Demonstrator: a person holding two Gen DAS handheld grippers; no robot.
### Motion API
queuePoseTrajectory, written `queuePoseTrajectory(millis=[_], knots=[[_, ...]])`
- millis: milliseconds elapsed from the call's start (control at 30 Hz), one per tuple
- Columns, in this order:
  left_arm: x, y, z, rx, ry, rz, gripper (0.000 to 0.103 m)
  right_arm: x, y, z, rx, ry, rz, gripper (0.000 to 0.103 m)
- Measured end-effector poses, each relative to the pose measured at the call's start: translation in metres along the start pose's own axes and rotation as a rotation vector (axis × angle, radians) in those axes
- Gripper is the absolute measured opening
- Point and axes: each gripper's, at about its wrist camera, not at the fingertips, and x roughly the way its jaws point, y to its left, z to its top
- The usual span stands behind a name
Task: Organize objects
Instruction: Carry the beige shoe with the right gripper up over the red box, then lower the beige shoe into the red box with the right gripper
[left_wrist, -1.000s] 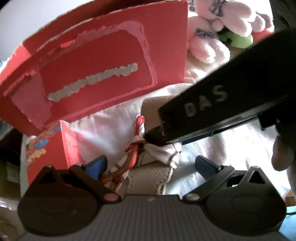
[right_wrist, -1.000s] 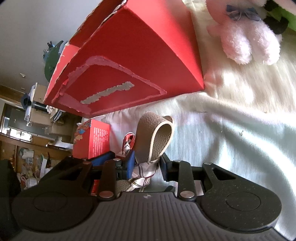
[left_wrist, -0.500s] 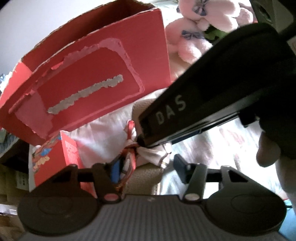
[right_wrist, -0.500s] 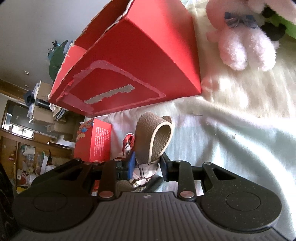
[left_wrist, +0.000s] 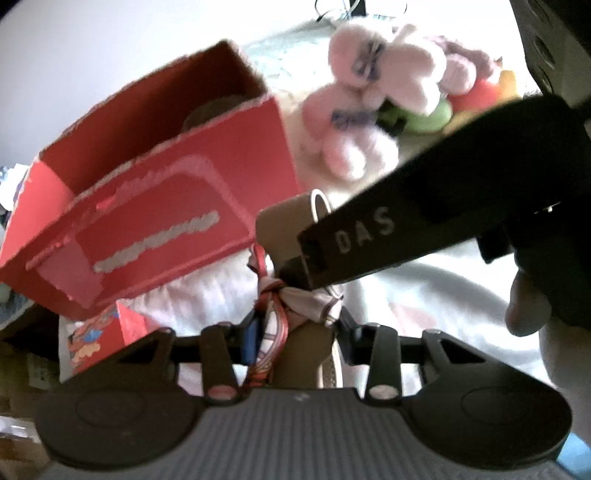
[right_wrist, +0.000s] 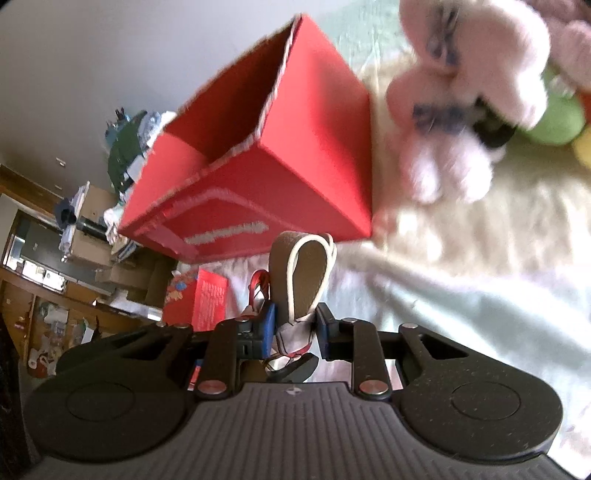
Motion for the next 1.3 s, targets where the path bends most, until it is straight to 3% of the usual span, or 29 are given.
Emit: queuePoseTrajectory(millis=[400,600,800,933,1300], knots=[[-0.052,-0.019,0.041,0.037,-0.128,-0.054,0.04,-0.057,0.015,0.019,-0.021,-0.153,-0.02,0.025],[-0.079,-0.009,0.059,0.083,-0.23,-0.053,0.04,-0.07,0.05,0.04,-0.089,-0.242,-0.036,0.025],[-0.085,0.045,0.084,0.064,-0.318,-0.069,0.04,-0.053,0.088,0.077,-0.161,-0.278,-0.03,0.025],[-0.07,0.093,0.1,0.037,-0.335,-0.07,0.04,-0.028,0.112,0.101,-0.21,-0.273,-0.039,0.025],[-0.021,0.196,0.129,-0.037,-0.278,-0.09,0.04,0.051,0.148,0.154,-0.262,-0.153,-0.076,0.025]])
